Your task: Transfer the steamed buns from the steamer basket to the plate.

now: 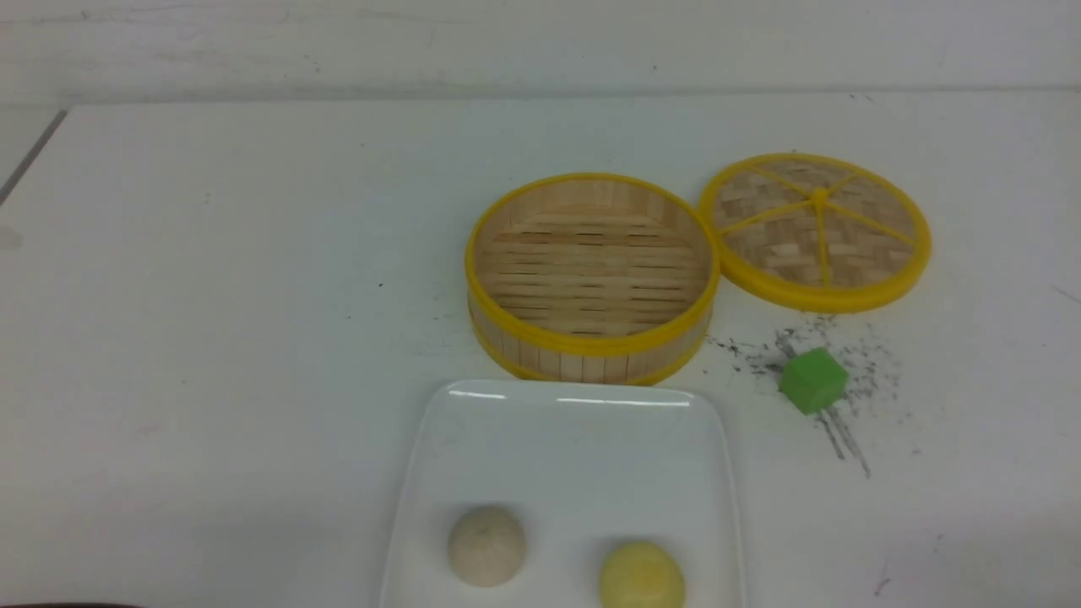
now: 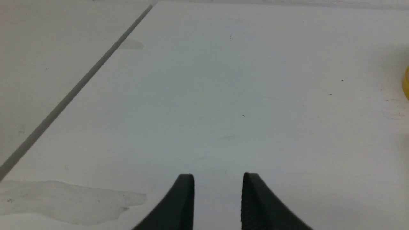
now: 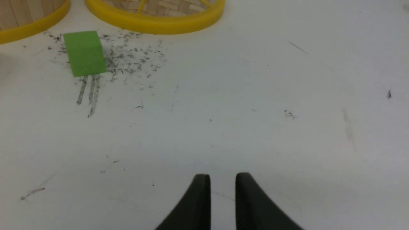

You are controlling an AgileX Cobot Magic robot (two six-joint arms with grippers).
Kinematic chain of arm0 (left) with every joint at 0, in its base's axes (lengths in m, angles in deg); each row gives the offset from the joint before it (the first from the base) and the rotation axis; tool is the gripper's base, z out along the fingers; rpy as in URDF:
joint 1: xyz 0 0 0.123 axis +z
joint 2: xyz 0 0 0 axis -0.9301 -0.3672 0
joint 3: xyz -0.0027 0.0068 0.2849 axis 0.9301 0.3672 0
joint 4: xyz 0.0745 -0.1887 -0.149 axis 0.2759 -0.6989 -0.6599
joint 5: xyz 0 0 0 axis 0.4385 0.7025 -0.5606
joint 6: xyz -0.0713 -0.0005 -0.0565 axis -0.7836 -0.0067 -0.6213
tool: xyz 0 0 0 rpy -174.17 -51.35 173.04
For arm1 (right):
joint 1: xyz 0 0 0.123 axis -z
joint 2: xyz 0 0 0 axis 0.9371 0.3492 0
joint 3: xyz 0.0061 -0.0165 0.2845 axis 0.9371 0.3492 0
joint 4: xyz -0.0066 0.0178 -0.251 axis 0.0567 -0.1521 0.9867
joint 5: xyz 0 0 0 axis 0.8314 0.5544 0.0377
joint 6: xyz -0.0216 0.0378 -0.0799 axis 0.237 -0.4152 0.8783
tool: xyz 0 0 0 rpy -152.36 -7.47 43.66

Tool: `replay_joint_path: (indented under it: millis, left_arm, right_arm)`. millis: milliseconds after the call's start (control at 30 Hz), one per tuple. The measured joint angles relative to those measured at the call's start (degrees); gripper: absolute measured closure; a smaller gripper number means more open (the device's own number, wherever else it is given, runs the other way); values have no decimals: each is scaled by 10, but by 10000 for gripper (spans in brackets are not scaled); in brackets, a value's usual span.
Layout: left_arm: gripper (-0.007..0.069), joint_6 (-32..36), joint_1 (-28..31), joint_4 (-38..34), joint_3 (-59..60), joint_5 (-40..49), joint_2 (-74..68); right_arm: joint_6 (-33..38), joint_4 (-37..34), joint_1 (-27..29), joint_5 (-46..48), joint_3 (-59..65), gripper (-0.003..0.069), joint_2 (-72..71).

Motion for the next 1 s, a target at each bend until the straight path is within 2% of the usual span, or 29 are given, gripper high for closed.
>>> replay_joint_path:
  millis: [1000]
  left_arm:
    - [384,0,0,5,0,0,0]
  right_arm:
    - [0,0,0,0,0,465,0]
